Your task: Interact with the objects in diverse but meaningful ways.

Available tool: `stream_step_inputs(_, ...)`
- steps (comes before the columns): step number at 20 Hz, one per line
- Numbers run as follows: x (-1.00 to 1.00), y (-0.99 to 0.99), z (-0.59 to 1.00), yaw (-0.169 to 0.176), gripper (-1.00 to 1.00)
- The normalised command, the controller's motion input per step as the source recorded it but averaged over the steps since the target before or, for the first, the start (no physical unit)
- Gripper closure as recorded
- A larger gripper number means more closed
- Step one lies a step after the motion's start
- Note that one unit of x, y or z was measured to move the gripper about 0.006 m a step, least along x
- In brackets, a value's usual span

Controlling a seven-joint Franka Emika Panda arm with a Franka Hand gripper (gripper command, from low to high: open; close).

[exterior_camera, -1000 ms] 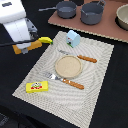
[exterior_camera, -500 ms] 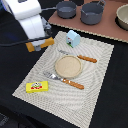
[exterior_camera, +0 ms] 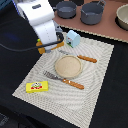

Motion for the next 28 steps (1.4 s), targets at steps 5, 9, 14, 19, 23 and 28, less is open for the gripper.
stream_step_inputs(5,0.85,0.01,0.06,-0.079,1.0)
stream_step_inputs(9,0.9,0.17,0.04,-0.026,1.0)
stream_step_inputs(14,0.93,0.24,0.01,-0.002,1.0)
stream_step_inputs(19,0.87,0.27,0.0,0.0,1.0)
stream_step_inputs(23,0.53,0.03,-0.01,0.0,1.0)
stream_step_inputs(28,0.25,0.0,0.0,0.0,1.0)
